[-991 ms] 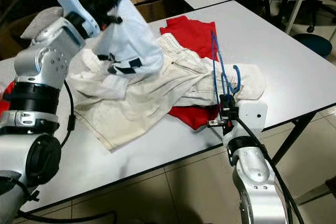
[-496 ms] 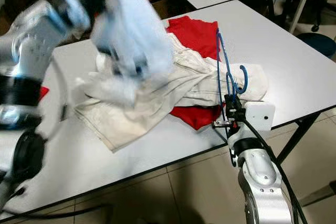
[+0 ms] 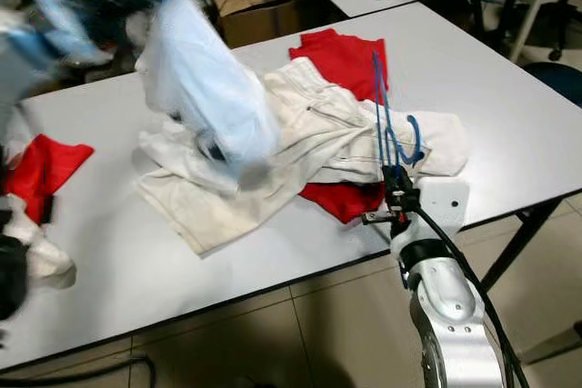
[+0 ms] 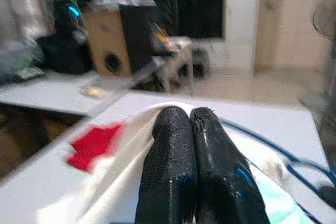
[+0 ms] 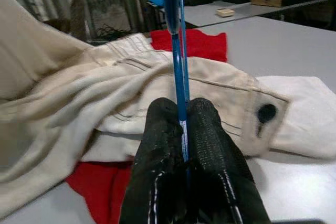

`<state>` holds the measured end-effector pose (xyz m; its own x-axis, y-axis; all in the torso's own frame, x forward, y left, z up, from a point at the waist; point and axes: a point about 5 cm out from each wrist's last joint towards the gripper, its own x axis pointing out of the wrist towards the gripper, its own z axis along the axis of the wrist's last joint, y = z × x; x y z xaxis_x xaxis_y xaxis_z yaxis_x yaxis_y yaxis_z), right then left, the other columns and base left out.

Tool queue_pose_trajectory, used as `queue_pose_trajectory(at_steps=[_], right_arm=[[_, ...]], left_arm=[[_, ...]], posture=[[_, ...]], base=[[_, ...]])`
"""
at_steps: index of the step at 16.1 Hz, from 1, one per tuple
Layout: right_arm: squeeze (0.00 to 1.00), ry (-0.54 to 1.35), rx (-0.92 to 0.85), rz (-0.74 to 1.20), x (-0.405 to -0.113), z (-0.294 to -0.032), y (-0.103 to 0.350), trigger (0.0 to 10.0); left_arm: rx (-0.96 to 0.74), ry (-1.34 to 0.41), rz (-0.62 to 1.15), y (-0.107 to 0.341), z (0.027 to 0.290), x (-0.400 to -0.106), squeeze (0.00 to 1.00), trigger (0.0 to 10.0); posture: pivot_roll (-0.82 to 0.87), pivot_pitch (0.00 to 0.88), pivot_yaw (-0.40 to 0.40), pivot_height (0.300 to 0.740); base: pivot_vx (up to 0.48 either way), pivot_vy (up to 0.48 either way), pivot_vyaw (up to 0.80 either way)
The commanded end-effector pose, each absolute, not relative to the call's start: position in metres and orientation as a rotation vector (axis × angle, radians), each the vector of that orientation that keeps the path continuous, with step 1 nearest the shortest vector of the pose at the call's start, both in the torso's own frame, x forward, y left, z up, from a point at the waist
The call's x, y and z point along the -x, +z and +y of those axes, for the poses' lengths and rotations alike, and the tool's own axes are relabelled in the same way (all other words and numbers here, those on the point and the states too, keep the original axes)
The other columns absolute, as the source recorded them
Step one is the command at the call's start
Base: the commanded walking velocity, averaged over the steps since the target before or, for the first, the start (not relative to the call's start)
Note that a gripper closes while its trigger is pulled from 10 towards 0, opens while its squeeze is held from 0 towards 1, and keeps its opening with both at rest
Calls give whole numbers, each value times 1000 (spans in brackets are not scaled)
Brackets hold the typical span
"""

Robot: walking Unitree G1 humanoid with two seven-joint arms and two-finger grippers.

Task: Hang hanger

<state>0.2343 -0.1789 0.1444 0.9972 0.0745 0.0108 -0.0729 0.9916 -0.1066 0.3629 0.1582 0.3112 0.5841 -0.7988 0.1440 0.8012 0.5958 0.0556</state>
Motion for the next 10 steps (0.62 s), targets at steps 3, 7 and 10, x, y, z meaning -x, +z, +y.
queue_pose_trajectory(at_steps=[3, 7, 10], right_arm=[[0, 73, 109, -4, -234, -177, 142, 10000], [0, 0, 120, -7, -220, -188, 146, 10000], [0, -9, 118, -1, -218, -189, 144, 10000]], left_arm=[[-133, -932, 23, 248, 86, -386, 0, 0], [-130, -685, 44, 221, 53, -402, 0, 8078], [-114, -688, 83, 208, 66, -404, 1000, 10000]], posture=[[-10, 0, 186, 740], [-69, 0, 234, 740], [-68, 0, 229, 740]], base=[[0, 0, 0], [0, 0, 0], [0, 0, 0]])
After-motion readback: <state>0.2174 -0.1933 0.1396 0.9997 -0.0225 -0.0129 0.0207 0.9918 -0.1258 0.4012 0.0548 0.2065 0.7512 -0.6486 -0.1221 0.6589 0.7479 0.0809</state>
